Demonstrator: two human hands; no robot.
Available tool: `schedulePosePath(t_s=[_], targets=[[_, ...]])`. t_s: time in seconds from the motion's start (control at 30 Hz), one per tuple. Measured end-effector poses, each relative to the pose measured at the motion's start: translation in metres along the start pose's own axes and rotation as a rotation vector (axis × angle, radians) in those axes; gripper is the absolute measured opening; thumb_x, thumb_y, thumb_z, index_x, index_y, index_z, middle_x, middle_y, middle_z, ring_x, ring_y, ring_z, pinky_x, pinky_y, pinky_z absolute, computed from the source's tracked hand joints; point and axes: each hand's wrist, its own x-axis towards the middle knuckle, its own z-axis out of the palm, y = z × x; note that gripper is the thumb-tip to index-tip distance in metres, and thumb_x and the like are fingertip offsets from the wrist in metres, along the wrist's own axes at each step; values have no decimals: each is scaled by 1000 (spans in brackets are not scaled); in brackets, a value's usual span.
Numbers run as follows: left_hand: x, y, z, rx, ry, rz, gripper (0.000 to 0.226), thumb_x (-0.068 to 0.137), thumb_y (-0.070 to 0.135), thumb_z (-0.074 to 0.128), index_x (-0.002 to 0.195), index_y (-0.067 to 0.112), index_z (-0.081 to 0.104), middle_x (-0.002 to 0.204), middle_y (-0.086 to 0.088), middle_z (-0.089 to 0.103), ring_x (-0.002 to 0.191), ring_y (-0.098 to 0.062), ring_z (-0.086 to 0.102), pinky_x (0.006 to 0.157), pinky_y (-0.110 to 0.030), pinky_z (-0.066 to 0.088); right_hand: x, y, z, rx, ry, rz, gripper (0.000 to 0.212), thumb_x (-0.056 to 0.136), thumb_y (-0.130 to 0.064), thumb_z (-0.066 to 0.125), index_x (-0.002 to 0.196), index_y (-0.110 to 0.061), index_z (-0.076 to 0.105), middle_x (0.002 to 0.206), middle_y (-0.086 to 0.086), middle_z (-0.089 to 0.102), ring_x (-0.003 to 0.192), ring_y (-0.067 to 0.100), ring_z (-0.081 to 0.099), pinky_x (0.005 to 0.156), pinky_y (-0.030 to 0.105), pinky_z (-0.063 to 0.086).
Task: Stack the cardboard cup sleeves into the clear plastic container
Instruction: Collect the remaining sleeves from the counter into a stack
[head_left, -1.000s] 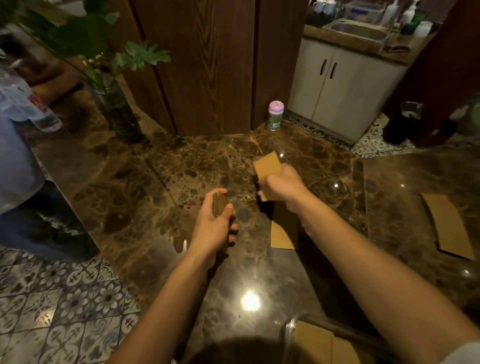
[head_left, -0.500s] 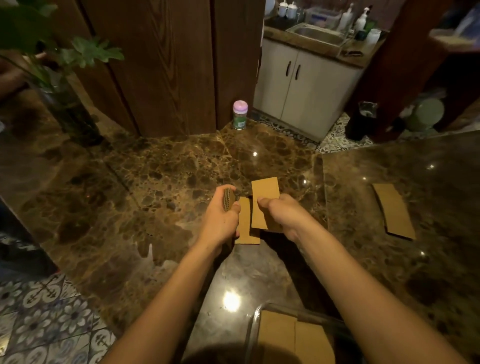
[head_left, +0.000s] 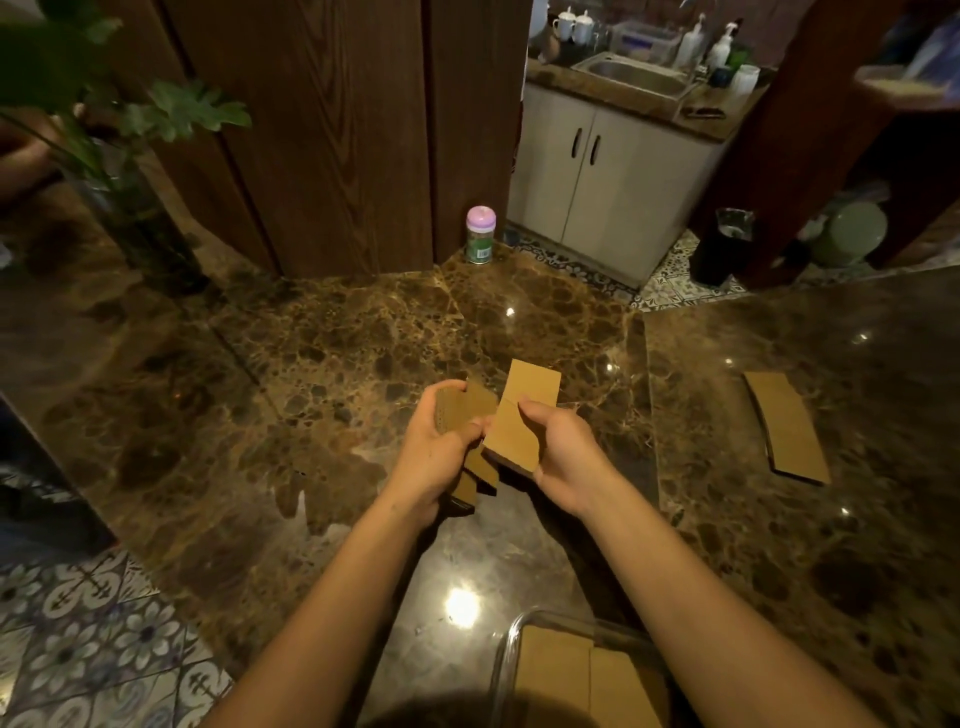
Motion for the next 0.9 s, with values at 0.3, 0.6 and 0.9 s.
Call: schedulePosePath(t_s=[0.3,0.6,0.9], targets=[[-10,4,-12,-288,-102,-12,55,90,-5,69,129,35,62,125,-14,67,104,-30,70,71,-40,61,-10,-5,-11,-218,-59,-113,24,109,-16,50,125,-14,68,110,8,78,98,22,74,78,35,59],[-31,31,25,-399,-299,-30,42,106,23,53,140,47,53,127,-8,71,103,-22,72,77,-34,60,-37,9,-16,-769,-114,-523,57,98,-65,47,151,-46,39,142,-8,59,128,12,59,111,45,49],[-57,42,52,-278,-430,-147,34,97,53,55,124,34,61,100,-12,67,72,-20,65,61,-35,54,-84,-11,-65,-1107,-208,-800,112,64,-60,90,152,-47,22,170,-23,5,140,-27,14,102,-7,20]])
